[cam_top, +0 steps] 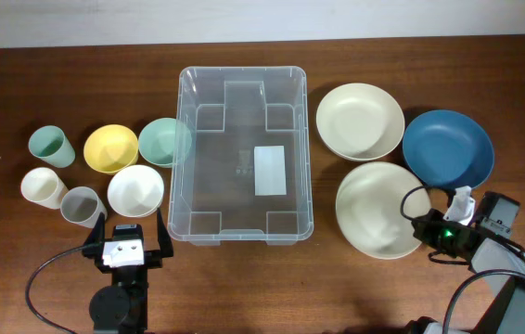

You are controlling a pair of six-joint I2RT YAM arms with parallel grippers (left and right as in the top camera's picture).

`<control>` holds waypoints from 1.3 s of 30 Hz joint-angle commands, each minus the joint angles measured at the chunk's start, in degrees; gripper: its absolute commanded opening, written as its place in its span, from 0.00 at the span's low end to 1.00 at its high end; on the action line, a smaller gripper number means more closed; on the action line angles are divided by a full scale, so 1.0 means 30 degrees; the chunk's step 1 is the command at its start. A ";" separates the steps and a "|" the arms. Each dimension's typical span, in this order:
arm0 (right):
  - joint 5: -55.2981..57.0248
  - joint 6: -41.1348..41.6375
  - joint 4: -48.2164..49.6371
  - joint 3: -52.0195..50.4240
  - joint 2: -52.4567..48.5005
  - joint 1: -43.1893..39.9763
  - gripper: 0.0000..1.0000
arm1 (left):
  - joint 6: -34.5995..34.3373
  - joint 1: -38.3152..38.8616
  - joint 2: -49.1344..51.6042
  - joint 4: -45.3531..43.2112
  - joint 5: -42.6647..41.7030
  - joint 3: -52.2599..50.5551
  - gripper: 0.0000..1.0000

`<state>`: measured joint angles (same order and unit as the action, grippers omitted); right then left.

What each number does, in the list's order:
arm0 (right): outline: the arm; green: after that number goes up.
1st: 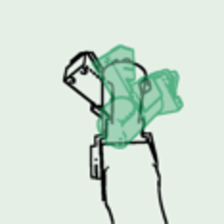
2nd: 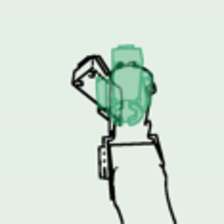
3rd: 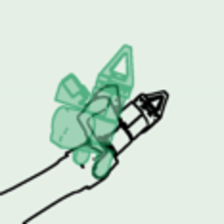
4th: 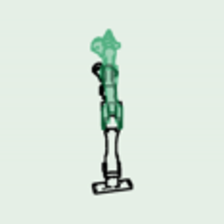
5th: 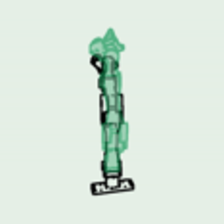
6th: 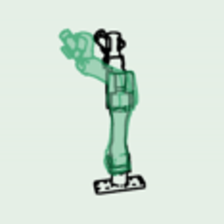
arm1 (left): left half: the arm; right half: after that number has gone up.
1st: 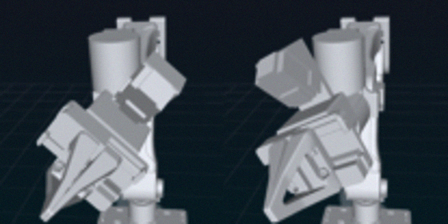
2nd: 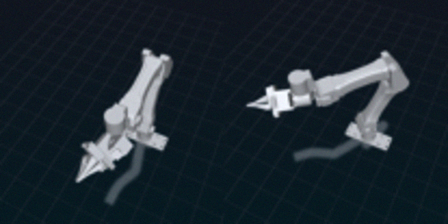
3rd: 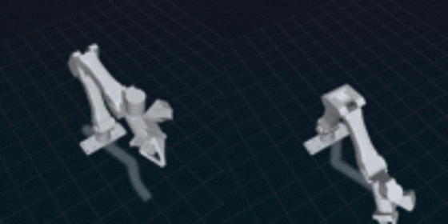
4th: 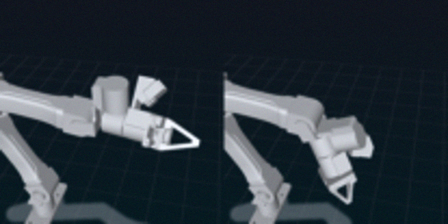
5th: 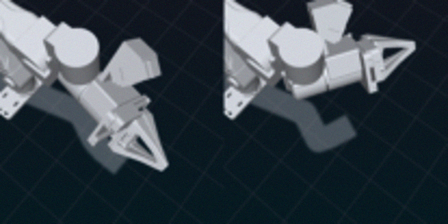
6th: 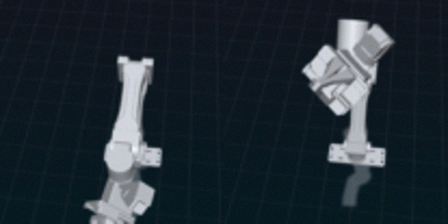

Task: Pack container
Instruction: 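Move the right gripper to the cream plate and grasp its rim, then carry the cream plate into the clear container and release it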

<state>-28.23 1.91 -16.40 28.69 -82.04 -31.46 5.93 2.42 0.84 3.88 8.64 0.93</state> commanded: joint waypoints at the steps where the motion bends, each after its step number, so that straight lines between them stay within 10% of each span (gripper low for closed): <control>1: 0.0124 -0.0058 -0.0721 0.0838 -0.0204 0.0109 0.04 | -0.0240 -0.0117 -0.0058 -0.0022 0.0197 -0.0131 1.00; 21: -0.0882 0.1523 -0.7074 1.1628 0.3723 0.2186 0.04 | -0.0248 -0.0117 -0.0058 -0.0022 0.0197 -0.0131 1.00; 39: 1.2648 0.1967 -0.0474 1.4855 -0.1137 2.0240 0.04 | -0.0248 -0.0117 -0.0058 -0.0022 0.0197 -0.0131 1.00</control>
<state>0.19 7.27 -21.30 72.42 -79.37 26.59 5.93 2.44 0.84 3.88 8.86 0.93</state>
